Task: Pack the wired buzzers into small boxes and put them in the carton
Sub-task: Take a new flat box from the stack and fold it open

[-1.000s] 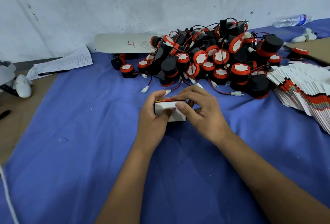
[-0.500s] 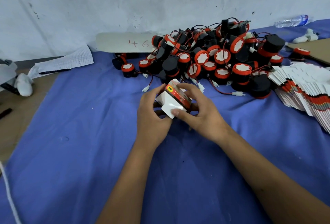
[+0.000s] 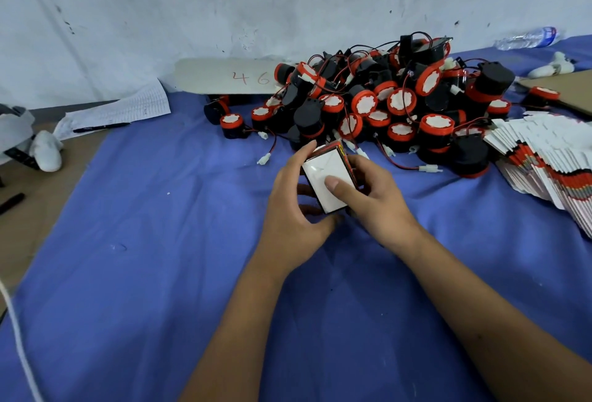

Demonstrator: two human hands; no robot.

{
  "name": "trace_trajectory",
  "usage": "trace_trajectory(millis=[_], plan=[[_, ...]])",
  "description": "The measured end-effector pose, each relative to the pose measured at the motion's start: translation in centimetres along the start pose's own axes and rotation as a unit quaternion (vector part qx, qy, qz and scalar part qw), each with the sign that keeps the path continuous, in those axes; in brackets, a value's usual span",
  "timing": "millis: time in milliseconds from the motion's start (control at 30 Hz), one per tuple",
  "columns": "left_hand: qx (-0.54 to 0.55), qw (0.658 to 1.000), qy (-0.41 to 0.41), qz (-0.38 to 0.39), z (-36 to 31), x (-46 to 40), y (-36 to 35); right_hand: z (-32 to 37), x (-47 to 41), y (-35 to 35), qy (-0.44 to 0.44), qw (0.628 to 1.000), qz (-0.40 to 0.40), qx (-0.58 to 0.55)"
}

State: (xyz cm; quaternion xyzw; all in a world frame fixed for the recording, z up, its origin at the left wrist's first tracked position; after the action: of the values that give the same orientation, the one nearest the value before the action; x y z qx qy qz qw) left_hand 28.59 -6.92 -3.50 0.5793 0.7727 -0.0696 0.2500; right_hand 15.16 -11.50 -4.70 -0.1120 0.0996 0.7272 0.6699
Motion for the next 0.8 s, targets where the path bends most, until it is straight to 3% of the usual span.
trace_trajectory(millis=[167, 233, 333, 433, 533, 800], plan=[[-0.052, 0.998, -0.019, -0.038, 0.2, -0.2, 0.3, -0.1, 0.3, -0.8, 0.001, 0.999, 0.032, 0.008], [-0.08, 0.993, -0.056, -0.068, -0.5, -0.2, 0.9, 0.5, 0.2, -0.2, 0.062, 0.991, -0.004, 0.118], [-0.151, 0.976, -0.123, -0.096, -1.5, -0.1, 1.4, 2.2, 0.5, 0.5, 0.17, 0.944, -0.085, 0.271], [-0.192, 0.969, -0.123, -0.098, -1.4, -0.1, 1.4, 3.2, 0.8, 0.5, 0.205, 0.942, -0.1, 0.247], [-0.204, 0.966, -0.125, -0.096, -1.4, 0.1, 1.2, 3.0, 0.7, 0.3, 0.193, 0.956, -0.083, 0.206], [-0.2, 0.966, -0.137, -0.088, -1.9, 0.4, 0.4, 2.9, 0.6, 1.4, 0.157, 0.956, -0.13, 0.211]])
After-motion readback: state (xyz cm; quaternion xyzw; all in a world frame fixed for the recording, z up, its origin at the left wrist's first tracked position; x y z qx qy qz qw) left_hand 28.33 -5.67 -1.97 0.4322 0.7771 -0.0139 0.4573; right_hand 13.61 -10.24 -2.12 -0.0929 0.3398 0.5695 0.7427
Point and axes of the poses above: each hand's wrist, its own x-axis away from the middle knuckle, its own y-axis out of the back of the hand, z = x × y, the point moved 10 cm from there along -x, towards the middle knuckle, and after that the axes turned 10 degrees about -z, right-handed, at the moved point
